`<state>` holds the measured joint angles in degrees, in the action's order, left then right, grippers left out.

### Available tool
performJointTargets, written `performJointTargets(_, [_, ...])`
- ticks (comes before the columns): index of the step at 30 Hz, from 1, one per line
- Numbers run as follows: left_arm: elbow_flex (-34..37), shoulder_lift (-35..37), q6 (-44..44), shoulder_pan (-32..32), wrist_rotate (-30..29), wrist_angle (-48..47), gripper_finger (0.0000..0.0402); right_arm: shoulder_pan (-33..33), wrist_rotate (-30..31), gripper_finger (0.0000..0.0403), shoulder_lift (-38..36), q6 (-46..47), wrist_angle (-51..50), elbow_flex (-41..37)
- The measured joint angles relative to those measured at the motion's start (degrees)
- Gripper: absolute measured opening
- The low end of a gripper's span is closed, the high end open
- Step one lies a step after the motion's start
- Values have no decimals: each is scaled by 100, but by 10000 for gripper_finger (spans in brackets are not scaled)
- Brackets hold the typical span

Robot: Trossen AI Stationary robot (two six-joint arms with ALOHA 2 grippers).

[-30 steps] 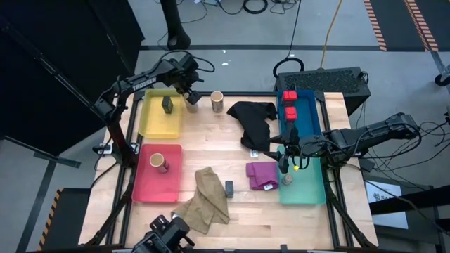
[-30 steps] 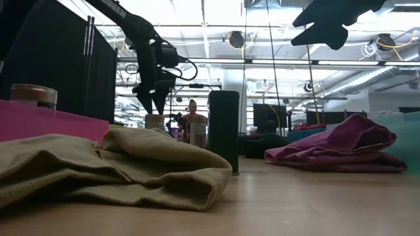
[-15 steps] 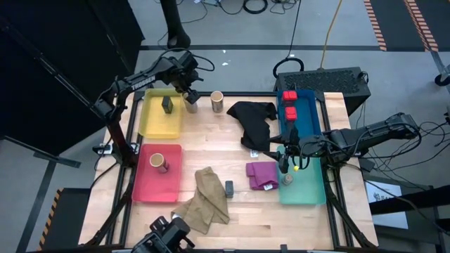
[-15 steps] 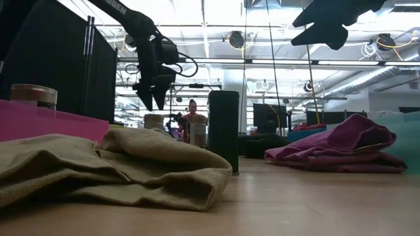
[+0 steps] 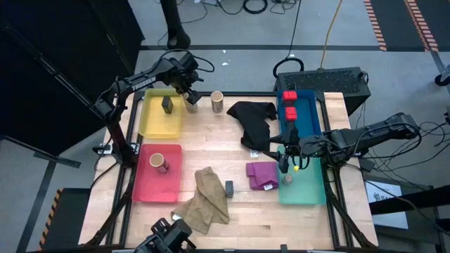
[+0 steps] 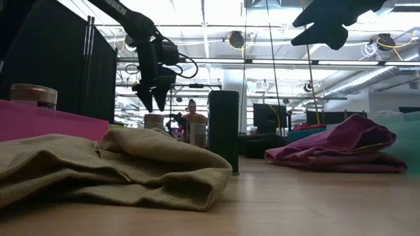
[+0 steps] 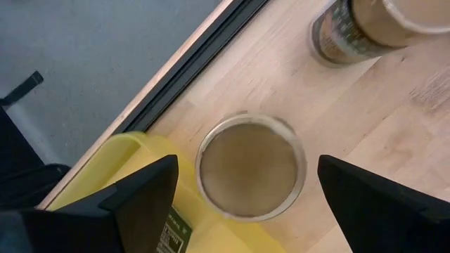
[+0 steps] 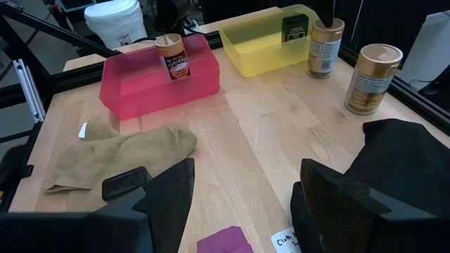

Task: Sort spices by type
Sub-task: Put the left gold seasoning bottle into the red bin

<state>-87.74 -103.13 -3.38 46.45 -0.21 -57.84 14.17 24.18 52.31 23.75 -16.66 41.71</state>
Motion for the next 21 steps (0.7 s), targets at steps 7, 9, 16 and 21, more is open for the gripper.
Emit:
performJointTargets(7, [0,2,2,-85,9,37,348,0,0,242,0,1,0,0])
performJointTargets(9, [2,2,10,-84,8,37,348,0,-2,242,0,1,-1,0])
performJointTargets(16, [2,2,13,-84,-135,30,348,0,-2,242,0,0,1,0])
performJointTargets(21, [2,2,15,-84,-139,30,348,0,-2,242,0,1,-1,0])
